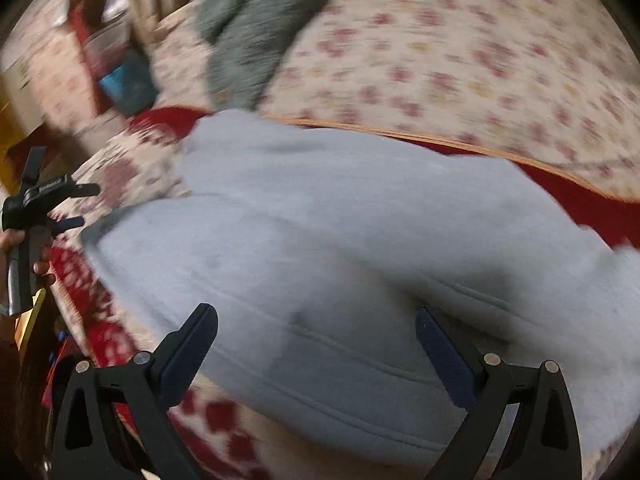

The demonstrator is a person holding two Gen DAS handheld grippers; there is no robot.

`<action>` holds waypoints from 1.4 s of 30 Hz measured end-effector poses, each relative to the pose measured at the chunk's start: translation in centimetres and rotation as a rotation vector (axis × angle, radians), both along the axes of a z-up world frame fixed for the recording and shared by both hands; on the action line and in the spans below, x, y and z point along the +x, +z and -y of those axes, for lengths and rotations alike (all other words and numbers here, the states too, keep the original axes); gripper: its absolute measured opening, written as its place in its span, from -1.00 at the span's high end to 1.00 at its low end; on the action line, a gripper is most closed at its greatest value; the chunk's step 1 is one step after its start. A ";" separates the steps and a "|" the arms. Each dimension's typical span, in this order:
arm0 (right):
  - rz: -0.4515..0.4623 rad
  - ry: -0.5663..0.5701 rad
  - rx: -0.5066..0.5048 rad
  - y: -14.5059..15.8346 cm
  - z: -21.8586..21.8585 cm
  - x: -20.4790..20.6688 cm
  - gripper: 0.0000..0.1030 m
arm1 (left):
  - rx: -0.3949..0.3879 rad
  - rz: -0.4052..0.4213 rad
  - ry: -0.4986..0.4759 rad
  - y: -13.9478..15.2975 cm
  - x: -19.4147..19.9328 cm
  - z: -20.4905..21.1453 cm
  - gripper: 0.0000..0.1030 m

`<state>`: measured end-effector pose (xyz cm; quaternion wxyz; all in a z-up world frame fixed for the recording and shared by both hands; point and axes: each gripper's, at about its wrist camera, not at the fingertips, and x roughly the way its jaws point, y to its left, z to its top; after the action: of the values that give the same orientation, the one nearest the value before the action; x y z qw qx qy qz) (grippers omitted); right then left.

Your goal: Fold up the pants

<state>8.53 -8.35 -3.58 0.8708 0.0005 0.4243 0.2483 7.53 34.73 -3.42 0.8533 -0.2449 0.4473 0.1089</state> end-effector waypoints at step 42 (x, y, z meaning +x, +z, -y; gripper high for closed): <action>-0.045 0.048 0.025 -0.4 -5.4 0.6 -0.70 | 0.096 0.123 -0.244 1.0 -0.6 4.3 0.43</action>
<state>9.10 -3.00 -3.98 0.8547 0.0068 0.4405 0.2744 6.94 30.43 -2.39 0.8968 -0.1536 0.4149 0.0104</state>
